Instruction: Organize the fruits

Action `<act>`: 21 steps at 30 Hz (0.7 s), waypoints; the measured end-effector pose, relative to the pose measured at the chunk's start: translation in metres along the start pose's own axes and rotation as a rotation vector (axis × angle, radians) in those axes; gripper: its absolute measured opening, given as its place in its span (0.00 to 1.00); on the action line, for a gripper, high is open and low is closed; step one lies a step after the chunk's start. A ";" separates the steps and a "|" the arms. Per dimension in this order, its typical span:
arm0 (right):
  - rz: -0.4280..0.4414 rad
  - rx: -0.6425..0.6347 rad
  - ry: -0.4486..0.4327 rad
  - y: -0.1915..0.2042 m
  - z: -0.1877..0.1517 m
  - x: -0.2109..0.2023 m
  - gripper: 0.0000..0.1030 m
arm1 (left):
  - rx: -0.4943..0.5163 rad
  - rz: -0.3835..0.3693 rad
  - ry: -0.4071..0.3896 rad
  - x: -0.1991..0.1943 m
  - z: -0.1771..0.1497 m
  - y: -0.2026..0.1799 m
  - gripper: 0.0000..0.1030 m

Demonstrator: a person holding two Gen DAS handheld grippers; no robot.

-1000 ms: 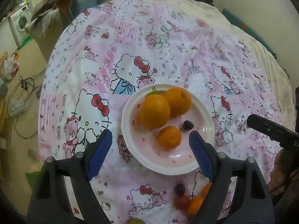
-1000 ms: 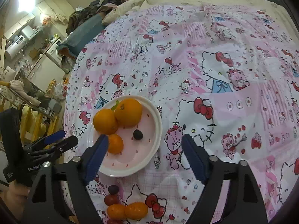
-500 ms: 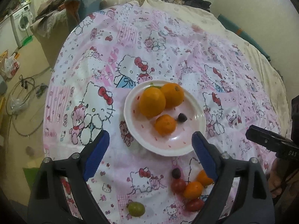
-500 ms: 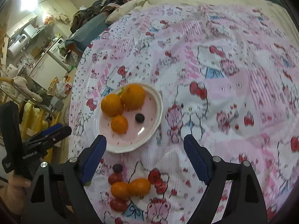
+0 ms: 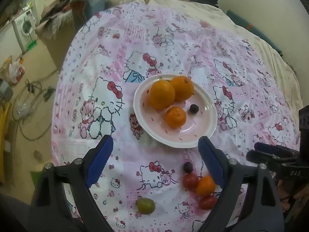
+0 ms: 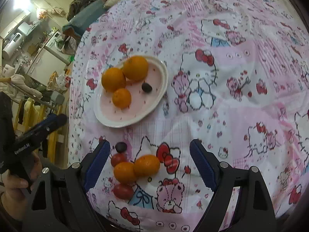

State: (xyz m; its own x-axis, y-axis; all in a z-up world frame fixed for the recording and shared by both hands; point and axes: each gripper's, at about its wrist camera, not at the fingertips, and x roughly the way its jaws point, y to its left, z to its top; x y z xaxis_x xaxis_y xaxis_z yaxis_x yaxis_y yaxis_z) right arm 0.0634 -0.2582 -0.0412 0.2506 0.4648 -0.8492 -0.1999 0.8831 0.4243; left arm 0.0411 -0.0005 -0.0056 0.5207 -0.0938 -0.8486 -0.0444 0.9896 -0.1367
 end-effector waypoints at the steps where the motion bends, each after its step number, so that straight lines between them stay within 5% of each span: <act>1: 0.003 0.008 0.015 -0.001 -0.001 0.003 0.85 | 0.000 -0.001 0.001 0.001 0.000 0.000 0.85; 10: 0.101 0.051 0.119 0.000 -0.008 0.024 0.85 | -0.092 0.016 0.026 0.008 0.002 0.018 0.85; 18: 0.083 0.045 0.217 0.008 -0.017 0.050 0.85 | -0.111 0.008 0.061 0.014 0.000 0.020 0.85; 21: 0.078 0.080 0.265 0.003 -0.019 0.065 0.71 | -0.104 0.007 0.064 0.015 -0.001 0.019 0.85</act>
State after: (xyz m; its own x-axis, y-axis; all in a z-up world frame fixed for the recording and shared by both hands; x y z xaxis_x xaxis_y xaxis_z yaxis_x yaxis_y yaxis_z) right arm 0.0612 -0.2268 -0.1012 -0.0208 0.5081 -0.8611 -0.1305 0.8525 0.5062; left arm 0.0468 0.0169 -0.0212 0.4649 -0.0970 -0.8800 -0.1376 0.9740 -0.1800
